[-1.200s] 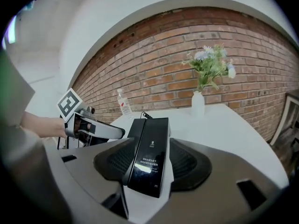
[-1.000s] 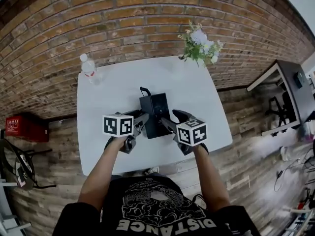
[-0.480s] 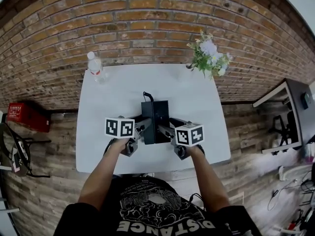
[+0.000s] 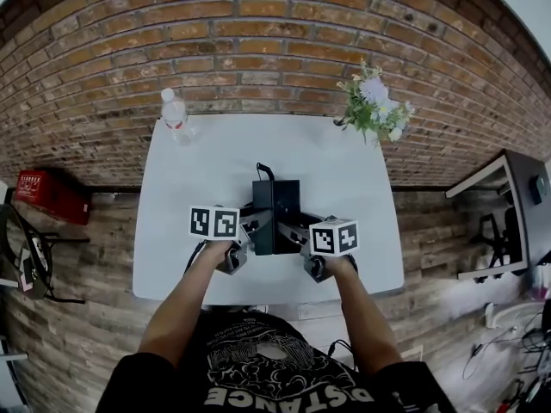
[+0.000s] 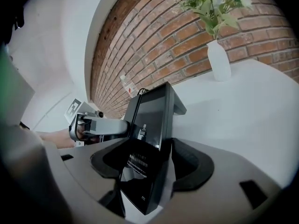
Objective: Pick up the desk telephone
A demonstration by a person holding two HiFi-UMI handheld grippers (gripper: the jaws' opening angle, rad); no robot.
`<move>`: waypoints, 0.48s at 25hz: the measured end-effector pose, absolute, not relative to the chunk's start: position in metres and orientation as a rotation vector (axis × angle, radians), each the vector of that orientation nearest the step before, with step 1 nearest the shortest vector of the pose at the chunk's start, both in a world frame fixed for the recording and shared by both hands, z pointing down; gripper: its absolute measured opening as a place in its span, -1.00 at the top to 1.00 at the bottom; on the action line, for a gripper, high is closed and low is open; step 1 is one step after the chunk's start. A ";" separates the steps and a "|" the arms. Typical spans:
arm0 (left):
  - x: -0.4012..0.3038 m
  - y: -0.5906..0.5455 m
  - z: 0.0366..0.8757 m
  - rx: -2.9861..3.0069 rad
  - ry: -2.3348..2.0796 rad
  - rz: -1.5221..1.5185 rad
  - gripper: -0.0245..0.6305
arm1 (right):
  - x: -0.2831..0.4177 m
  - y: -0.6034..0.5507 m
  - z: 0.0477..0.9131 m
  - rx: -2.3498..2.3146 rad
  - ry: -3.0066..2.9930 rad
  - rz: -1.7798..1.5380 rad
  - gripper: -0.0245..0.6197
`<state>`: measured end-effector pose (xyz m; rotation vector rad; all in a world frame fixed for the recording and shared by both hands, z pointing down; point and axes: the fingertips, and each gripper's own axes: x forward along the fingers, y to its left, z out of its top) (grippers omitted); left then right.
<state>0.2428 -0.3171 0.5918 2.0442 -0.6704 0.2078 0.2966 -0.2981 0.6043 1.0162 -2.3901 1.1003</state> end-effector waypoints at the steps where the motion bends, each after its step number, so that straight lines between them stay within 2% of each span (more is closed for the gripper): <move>1: 0.243 -0.317 0.592 2.041 -0.665 0.208 0.32 | 0.296 -0.298 0.604 1.018 -2.395 1.105 0.07; 12: 0.241 -0.315 0.591 2.016 -0.728 0.158 0.42 | 0.296 -0.298 0.601 1.061 -2.402 1.171 0.13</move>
